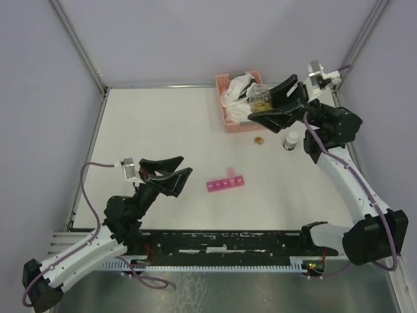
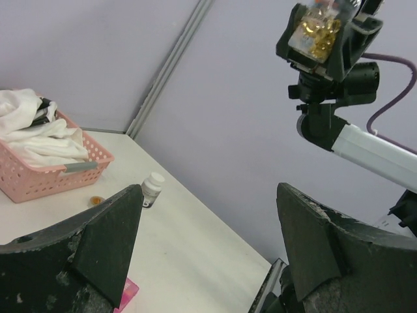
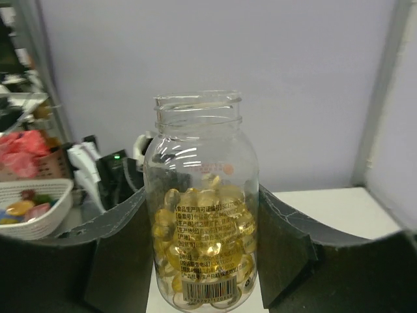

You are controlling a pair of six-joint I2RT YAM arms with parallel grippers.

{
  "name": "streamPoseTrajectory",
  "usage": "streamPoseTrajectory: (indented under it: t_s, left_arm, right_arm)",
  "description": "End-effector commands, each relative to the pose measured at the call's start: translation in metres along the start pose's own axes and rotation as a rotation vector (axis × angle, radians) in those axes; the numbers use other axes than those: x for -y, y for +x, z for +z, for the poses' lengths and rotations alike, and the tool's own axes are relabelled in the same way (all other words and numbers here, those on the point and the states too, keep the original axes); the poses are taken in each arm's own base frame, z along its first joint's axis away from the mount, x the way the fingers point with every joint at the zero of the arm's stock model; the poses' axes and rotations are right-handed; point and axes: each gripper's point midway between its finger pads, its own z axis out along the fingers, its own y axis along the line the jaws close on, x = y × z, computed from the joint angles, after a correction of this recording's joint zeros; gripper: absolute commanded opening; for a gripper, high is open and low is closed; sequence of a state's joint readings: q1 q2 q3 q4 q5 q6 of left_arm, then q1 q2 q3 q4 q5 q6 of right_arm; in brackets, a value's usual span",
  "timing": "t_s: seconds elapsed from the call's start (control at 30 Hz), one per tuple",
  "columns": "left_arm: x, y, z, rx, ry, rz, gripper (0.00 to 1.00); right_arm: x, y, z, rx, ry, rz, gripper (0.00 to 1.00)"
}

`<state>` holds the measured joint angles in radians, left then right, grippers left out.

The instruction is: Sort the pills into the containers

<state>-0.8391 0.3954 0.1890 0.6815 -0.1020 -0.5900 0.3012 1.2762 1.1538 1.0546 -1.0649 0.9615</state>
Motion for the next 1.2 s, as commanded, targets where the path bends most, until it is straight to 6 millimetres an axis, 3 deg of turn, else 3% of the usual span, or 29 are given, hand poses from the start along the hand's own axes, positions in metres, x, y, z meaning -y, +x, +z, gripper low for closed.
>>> streamPoseTrajectory:
  t_s: [0.0, 0.07, 0.17, 0.23, 0.27, 0.3, 0.37, 0.4, 0.47, 0.5, 0.53, 0.57, 0.6, 0.63, 0.8, 1.03, 1.17]
  left_arm:
    - [0.005, -0.006, -0.003, 0.028, 0.020, -0.030, 0.89]
    - [0.003, -0.004, -0.003, 0.025, 0.015, -0.028, 0.89]
    - [0.004, -0.002, -0.001, 0.017, 0.022, -0.031, 0.89]
    - [0.006, 0.001, 0.000, 0.008, 0.035, -0.034, 0.89]
    - [0.006, 0.001, 0.000, 0.007, 0.037, -0.033, 0.89]
    - [0.006, 0.002, 0.001, 0.006, 0.038, -0.033, 0.89]
    - [0.003, 0.004, 0.002, 0.006, 0.029, -0.023, 0.89]
    - [0.001, 0.005, 0.002, 0.002, 0.025, -0.014, 0.89]
    - [0.001, 0.006, 0.004, -0.004, 0.024, 0.007, 0.89]
    - [0.001, 0.005, 0.004, -0.004, 0.026, 0.019, 0.89]
    - [0.001, 0.006, 0.005, -0.008, 0.026, 0.037, 0.89]
    - [-0.001, 0.007, 0.006, -0.012, 0.023, 0.057, 0.89]
    - [-0.003, 0.006, 0.007, -0.013, 0.015, 0.080, 0.90]
    - [-0.006, 0.005, 0.008, -0.012, 0.002, 0.106, 0.90]
    - [-0.031, 0.007, 0.016, -0.015, -0.111, 0.205, 1.00]
    - [-0.060, 0.018, 0.018, -0.040, -0.221, 0.292, 0.99]
    - [-0.073, 0.021, 0.013, -0.048, -0.266, 0.337, 0.99]
  right_arm:
    - [0.013, -0.041, -0.045, 0.091, 0.128, -0.122, 0.01]
    - [0.002, -0.041, -0.046, 0.120, 0.071, -0.090, 0.01]
    - [-0.018, -0.012, -0.039, 0.074, 0.033, -0.130, 0.01]
    - [-0.004, -0.016, -0.050, 0.052, 0.144, -0.185, 0.01]
    - [-0.006, -0.022, -0.052, 0.068, 0.150, -0.200, 0.01]
    - [-0.020, -0.025, -0.050, 0.092, 0.092, -0.206, 0.01]
    - [-0.040, 0.000, -0.040, 0.032, -0.025, -0.127, 0.01]
    - [-0.038, 0.016, -0.042, -0.034, -0.022, -0.112, 0.01]
    - [-0.014, 0.056, -0.063, -0.224, 0.050, -0.087, 0.01]
    - [-0.004, 0.074, -0.076, -0.337, 0.018, -0.176, 0.01]
    - [0.006, 0.099, -0.096, -0.423, 0.042, -0.165, 0.01]
    - [0.001, 0.120, -0.115, -0.525, 0.046, -0.170, 0.01]
    - [-0.009, 0.124, -0.124, -0.611, -0.009, -0.267, 0.01]
    - [-0.021, 0.133, -0.133, -0.664, -0.041, -0.218, 0.01]
    - [-0.033, 0.169, -0.154, -0.735, -0.145, -0.101, 0.01]
    - [-0.018, 0.221, -0.176, -0.767, -0.152, -0.073, 0.01]
    - [-0.002, 0.257, -0.195, -0.893, -0.112, -0.070, 0.01]
